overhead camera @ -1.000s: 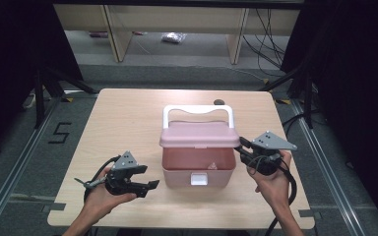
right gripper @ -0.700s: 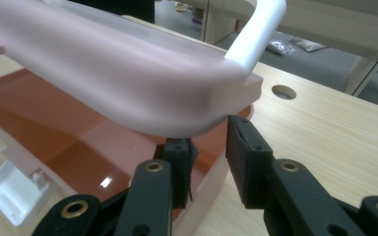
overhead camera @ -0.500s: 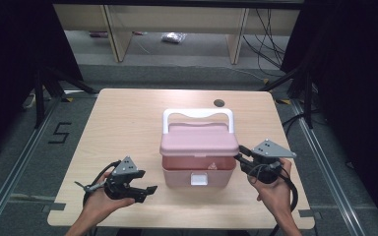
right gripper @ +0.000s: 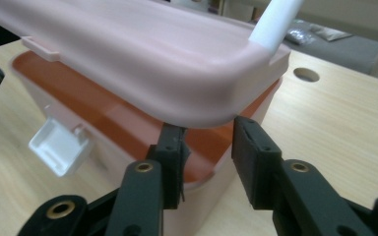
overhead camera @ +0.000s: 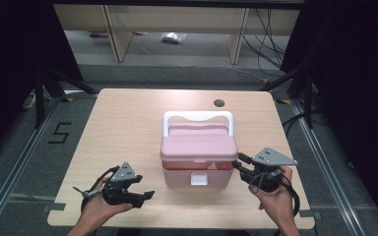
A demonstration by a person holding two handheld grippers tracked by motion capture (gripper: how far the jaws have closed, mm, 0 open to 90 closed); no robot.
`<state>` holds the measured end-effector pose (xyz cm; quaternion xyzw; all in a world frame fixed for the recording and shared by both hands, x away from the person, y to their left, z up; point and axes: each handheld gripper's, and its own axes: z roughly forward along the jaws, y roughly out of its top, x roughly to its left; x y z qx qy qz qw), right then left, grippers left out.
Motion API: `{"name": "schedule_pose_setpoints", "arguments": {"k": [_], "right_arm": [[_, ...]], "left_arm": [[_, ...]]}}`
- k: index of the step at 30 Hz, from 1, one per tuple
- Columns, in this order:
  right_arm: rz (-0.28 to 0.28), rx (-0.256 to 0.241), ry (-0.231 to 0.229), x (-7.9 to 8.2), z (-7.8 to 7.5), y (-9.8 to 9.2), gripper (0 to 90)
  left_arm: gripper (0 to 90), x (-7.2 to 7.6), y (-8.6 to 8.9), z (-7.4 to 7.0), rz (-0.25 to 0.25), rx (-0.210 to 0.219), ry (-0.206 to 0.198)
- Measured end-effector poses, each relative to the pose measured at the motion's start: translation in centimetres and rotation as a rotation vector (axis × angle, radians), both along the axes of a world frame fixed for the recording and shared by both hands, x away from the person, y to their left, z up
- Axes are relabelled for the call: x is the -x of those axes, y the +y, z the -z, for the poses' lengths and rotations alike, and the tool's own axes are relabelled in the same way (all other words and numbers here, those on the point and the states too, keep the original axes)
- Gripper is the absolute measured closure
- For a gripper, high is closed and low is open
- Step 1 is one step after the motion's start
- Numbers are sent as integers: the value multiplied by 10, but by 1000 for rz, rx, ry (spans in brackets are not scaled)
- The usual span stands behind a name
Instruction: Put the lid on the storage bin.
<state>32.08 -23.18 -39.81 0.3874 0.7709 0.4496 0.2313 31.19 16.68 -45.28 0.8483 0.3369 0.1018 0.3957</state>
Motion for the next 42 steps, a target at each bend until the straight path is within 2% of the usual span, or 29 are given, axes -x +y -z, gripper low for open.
{"name": "schedule_pose_setpoints", "arguments": {"k": [3, 4, 6, 7, 8, 9, 10, 11, 13, 15, 16, 17, 19, 20, 22, 25, 26, 27, 28, 29, 30, 32, 34, 36, 38, 39, 40, 41, 42], "right_arm": [[-29, 28, -2, 2, 0, -4, 660], [-32, 17, 9, 3, 1, -3, 659], [-34, 29, 20, 5, 1, -4, 651], [-22, 14, 41, 8, 2, -2, 648], [-40, 27, 30, 7, 3, -3, 646], [-34, 29, 36, 8, 3, -3, 643], [-42, 35, 15, 7, 4, -4, 641], [-39, 33, 27, 9, 4, -4, 637], [-29, 19, 50, 11, 5, -3, 627], [-40, 31, 49, 12, 6, -4, 625], [-48, 32, 38, 12, 7, -4, 628], [-53, 25, 36, 13, 8, -4, 629], [-53, 30, 45, 15, 7, -4, 627], [-51, 38, 31, 15, 8, -4, 623], [-43, 21, 61, 17, 9, -4, 621], [-48, 24, 48, 17, 10, -6, 611], [-29, 7, 76, 19, 11, -6, 603], [-43, 27, 48, 17, 13, -9, 592], [-34, 17, 55, 17, 15, -10, 580], [-26, 9, 66, 18, 17, -11, 561], [-26, 5, 76, 17, 19, -12, 539], [-22, 0, 65, 16, 23, -14, 515], [-17, 4, 73, 17, 26, -18, 482], [3, -20, 90, 19, 30, -21, 449], [6, -24, 97, 19, 33, -25, 420], [-6, -19, 72, 18, 35, -27, 404], [7, -56, 89, 19, 37, -26, 384], [4, -40, 68, 18, 39, -29, 367], [14, -49, 82, 18, 40, -29, 355]], "left_arm": [[306, 1, 1, 0, -4, -6, -4], [306, 1, 1, 1, 2, -12, -3], [305, 1, 0, 2, 7, -7, 4], [305, 1, -1, 3, 0, -3, 3], [305, 2, -1, 2, 10, -8, 9], [305, 2, -1, 2, 8, -1, 10], [305, 3, -2, 2, 10, -2, 9], [305, 2, -1, 2, 12, -13, 4], [304, 3, -1, 2, 18, -7, 6], [304, 4, -2, 3, 8, 7, 7], [304, 3, -1, 3, 9, -14, 4], [304, 4, -1, 4, 4, -1, 8], [304, 4, -1, 4, 8, -2, 13], [304, 5, -1, 4, 4, -8, 9], [304, 5, -1, 4, 1, -12, 7], [304, 5, -1, 6, -2, 5, 14], [304, 4, 0, 6, 0, -9, 12], [304, 4, 1, 6, -3, -3, 13], [304, 4, 2, 6, 8, -14, 13], [304, 5, 1, 7, -6, 5, 12], [304, 5, 2, 7, 3, -12, 11], [301, 5, 2, 8, -3, -10, 11], [292, 6, 3, 9, 2, -13, 3], [287, 6, 3, 10, -1, -16, -2], [280, 6, 3, 10, 8, -9, -3], [275, 6, 3, 10, 9, -7, -7], [270, 7, 4, 10, 5, -3, -7], [261, 6, 4, 10, 2, -4, -7], [252, 6, 4, 11, 0, -12, -9]]}}
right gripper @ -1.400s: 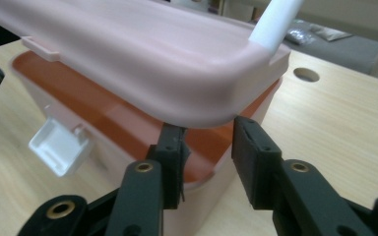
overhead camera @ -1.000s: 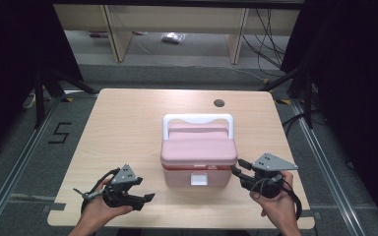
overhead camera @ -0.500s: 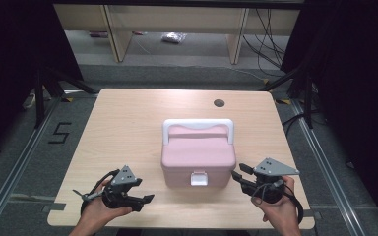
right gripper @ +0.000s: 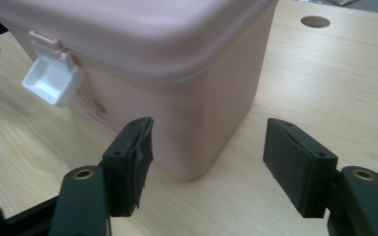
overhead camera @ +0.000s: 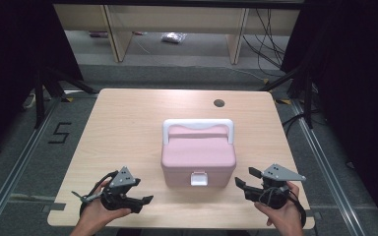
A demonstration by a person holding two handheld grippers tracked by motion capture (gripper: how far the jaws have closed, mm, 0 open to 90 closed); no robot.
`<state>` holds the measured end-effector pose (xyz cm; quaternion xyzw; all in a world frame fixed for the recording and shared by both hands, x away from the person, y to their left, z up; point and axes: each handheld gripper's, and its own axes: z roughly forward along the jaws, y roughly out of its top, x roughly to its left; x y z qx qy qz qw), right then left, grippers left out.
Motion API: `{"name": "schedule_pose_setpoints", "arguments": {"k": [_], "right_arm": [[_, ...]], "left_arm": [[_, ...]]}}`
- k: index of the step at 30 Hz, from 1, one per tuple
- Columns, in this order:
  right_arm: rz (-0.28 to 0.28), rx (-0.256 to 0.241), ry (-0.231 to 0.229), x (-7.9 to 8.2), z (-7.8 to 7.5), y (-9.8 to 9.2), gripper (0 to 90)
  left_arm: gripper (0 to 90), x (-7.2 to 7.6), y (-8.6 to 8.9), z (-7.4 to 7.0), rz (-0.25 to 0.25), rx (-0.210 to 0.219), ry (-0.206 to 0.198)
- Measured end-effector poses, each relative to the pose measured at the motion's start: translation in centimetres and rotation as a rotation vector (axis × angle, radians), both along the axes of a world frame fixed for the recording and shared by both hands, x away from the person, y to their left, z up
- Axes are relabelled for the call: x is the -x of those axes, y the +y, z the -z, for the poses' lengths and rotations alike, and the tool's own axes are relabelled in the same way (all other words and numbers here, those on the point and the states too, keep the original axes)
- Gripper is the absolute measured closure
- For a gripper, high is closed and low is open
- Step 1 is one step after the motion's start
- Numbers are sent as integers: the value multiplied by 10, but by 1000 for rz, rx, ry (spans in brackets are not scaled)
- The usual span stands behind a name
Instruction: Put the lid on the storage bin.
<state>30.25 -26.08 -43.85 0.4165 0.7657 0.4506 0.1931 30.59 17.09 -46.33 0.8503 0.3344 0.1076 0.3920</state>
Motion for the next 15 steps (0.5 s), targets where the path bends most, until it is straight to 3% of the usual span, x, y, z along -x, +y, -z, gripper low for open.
{"name": "schedule_pose_setpoints", "arguments": {"k": [1, 3, 4, 5, 8, 10, 12, 13, 14, 15], "right_arm": [[3, -11, 19, 1, 2, 0, 342], [-2, -14, -5, 0, 6, -1, 310], [3, -17, 18, 2, 8, -1, 283], [0, -1, -2, 1, 10, -2, 267], [11, -18, 31, 3, 15, -4, 233], [3, -4, -3, 2, 19, -7, 226], [8, -16, 24, 3, 23, -5, 210], [7, -6, 46, 4, 23, -6, 209], [-4, 6, 33, 4, 25, -7, 208], [5, -6, 53, 6, 26, -5, 205]], "left_arm": [[252, 1, -1, 1, 3, 8, 3], [250, 1, 0, 1, 14, -19, -1], [243, 2, 0, 3, 11, -15, 1], [233, 3, -1, 3, 10, -12, 4], [204, 3, 1, 3, 2, -23, 3], [185, 4, 4, 3, -5, -25, 2], [169, 5, 5, 4, -10, -9, 1], [169, 5, 6, 5, -7, -23, -3], [168, 7, 6, 5, -6, -11, 0], [168, 7, 7, 5, -1, -34, -6]]}}
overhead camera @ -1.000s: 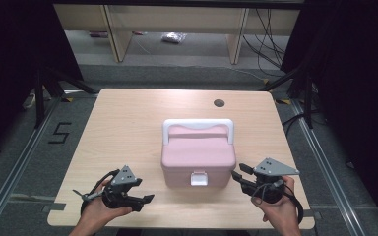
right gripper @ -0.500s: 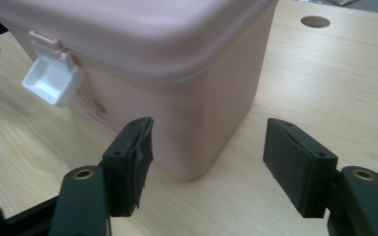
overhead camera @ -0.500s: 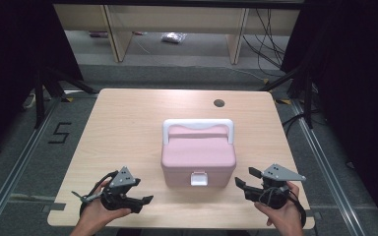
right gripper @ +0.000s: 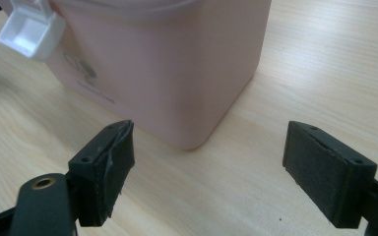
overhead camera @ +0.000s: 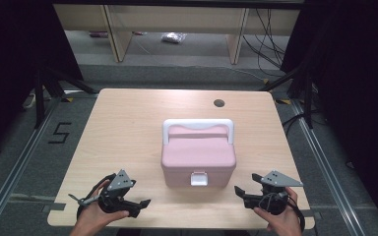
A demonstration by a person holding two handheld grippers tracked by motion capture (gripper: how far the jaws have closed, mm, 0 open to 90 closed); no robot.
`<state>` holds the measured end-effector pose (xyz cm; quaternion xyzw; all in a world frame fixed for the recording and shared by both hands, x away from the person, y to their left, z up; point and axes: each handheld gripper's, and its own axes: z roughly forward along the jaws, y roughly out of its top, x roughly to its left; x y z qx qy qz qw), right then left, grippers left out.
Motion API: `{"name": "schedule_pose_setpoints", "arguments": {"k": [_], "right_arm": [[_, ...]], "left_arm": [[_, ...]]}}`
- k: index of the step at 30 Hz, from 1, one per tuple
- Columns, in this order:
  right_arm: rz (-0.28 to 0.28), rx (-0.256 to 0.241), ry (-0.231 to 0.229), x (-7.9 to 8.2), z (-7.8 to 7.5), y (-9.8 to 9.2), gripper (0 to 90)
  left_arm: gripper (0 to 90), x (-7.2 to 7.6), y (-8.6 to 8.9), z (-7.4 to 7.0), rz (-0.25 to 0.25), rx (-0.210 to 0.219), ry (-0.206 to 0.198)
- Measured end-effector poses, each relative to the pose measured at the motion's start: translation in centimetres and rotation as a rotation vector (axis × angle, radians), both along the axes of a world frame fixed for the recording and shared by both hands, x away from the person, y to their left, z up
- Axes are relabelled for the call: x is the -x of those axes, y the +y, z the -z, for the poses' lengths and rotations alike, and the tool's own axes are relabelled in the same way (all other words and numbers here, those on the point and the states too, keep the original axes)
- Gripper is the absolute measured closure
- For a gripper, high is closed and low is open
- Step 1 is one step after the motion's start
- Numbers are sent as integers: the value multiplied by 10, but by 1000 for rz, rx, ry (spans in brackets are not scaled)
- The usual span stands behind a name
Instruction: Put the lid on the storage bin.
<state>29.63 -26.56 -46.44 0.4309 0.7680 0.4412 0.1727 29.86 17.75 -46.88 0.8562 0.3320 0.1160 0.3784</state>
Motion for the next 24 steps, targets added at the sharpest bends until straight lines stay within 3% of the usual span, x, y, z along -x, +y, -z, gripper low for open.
{"name": "schedule_pose_setpoints", "arguments": {"k": [1, 2, 3, 4, 7, 8, 9, 11, 12, 15, 17, 18, 19, 21, 23, 24], "right_arm": [[-8, 23, -22, 0, 0, -2, 202], [-3, 12, -1, 3, -1, -1, 200], [-11, 27, -26, 3, -1, -3, 198], [-9, 7, -26, 4, 0, -3, 197], [-9, 25, -15, 9, 3, -7, 195], [3, -8, 13, 12, 5, -5, 193], [-6, 27, -1, 12, 6, -8, 189], [-3, 16, 28, 16, 9, -6, 186], [-13, 41, 20, 16, 10, -8, 183], [-8, 23, 44, 21, 12, -6, 179], [-19, 42, 35, 22, 13, -9, 167], [-10, 25, 65, 25, 13, -8, 167], [-30, 48, 47, 24, 14, -10, 166], [-8, 31, 73, 28, 16, -9, 166], [-20, 64, 61, 28, 17, -11, 166], [-13, 46, 86, 30, 18, -10, 166]], "left_arm": [[167, 1, 0, 1, 5, -3, 0], [166, 2, 0, 1, 11, -7, -2], [166, 3, -1, 2, 14, -5, -4], [166, 3, -1, 3, 13, -14, -3], [166, 6, -1, 5, 16, -13, 2], [166, 6, 0, 5, 20, -20, -2], [166, 7, 1, 6, 22, -25, -5], [166, 9, 1, 6, 19, -19, -5], [166, 10, 2, 7, 31, -21, -3], [167, 12, 2, 9, 13, -19, 2], [166, 13, 3, 11, 14, -13, 7], [167, 14, 3, 12, 7, -8, 6], [167, 14, 3, 12, 17, -12, 3], [167, 16, 4, 14, 19, -12, 1], [167, 16, 5, 15, 14, -15, 0], [167, 15, 8, 14, 24, -38, -5]]}}
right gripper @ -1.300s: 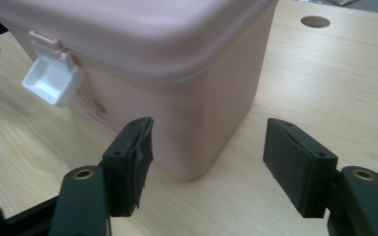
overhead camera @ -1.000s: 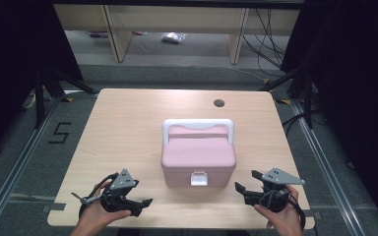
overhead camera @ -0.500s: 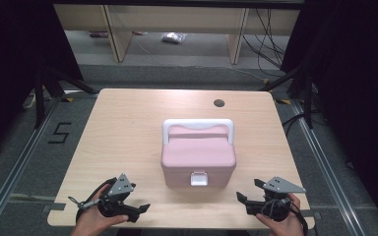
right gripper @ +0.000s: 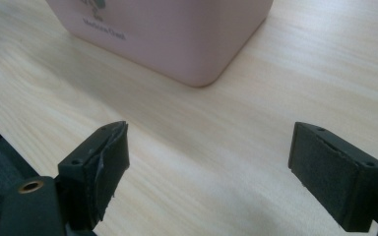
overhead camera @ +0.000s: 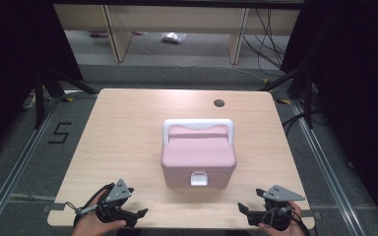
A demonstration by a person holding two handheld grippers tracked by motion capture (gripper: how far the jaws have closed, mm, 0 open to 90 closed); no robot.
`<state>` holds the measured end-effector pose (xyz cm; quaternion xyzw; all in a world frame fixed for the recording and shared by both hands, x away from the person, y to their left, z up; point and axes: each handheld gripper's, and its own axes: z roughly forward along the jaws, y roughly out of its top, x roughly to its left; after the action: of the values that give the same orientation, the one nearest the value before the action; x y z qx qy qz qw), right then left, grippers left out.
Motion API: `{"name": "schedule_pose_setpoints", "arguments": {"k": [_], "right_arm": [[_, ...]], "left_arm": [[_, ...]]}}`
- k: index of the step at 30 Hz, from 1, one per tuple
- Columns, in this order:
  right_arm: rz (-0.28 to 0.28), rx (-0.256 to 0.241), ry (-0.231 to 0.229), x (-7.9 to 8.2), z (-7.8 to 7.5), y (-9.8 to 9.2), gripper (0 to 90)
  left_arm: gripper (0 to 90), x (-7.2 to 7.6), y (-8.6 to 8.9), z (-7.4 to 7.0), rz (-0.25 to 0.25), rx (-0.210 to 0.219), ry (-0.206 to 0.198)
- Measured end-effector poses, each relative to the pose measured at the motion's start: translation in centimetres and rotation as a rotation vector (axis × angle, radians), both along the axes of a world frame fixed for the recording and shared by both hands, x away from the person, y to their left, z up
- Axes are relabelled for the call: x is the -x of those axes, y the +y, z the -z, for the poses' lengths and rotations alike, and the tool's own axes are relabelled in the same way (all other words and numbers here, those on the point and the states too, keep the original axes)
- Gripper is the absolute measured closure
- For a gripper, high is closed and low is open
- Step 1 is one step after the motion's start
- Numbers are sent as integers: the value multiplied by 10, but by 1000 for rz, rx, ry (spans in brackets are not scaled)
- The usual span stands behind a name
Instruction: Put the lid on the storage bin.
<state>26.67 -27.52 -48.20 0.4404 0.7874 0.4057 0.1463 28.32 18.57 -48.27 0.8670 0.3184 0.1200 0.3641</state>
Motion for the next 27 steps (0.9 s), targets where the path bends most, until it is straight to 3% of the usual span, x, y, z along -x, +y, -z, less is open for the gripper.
{"name": "schedule_pose_setpoints", "arguments": {"k": [1, 2, 3, 6, 14, 15, 18, 19, 23, 27], "right_arm": [[-10, 28, -13, -1, 1, -2, 166], [4, 12, 18, 2, 1, -1, 166], [-3, 29, 3, 1, 2, -3, 167], [2, 39, 44, 3, 6, -3, 167], [13, 81, 72, 8, 11, -5, 169], [25, 75, 99, 10, 12, -3, 169], [3, 87, 97, 8, 15, -4, 171], [32, 71, 137, 12, 15, -2, 171], [7, 94, 98, 10, 18, -2, 171], [20, 79, 128, 11, 17, -1, 171]], "left_arm": [[167, 1, 0, 1, -24, 18, 5], [166, 1, 2, 1, -23, 17, -2], [167, 2, 3, 1, -24, 10, -2], [167, 4, 3, 3, -36, 36, 3], [166, 7, 4, 8, -28, -1, 10], [167, 7, 5, 8, -29, -9, 10], [167, 8, 6, 8, -31, -11, 9], [167, 9, 6, 8, -31, -5, 8], [167, 9, 7, 11, -37, -2, 17], [167, 8, 6, 11, -25, -26, 14]]}}
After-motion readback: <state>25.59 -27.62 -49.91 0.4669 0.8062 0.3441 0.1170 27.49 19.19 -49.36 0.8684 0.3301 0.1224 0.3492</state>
